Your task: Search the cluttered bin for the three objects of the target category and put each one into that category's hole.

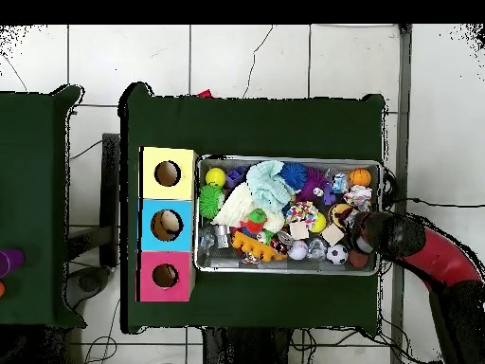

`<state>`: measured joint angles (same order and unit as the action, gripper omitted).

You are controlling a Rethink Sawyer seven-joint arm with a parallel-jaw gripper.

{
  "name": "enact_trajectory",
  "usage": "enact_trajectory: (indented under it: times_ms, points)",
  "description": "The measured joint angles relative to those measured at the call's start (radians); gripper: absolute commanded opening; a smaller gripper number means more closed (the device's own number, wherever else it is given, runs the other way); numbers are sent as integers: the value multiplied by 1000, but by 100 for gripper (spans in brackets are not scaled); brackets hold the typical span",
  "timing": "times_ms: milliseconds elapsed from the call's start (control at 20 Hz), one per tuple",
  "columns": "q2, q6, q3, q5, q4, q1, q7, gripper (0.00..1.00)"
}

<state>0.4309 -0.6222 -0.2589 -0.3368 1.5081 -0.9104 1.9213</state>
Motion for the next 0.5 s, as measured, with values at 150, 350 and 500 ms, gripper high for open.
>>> enact_trajectory:
  times_ms: [150,350,500]
  points:
    - [-12,-57,-27,-14,-27,-15,-5,100]
    - [-11,-66,-21,-32,-37,5,-5,100]
    - [-3,-30,6,-43,-37,54,-4,100]
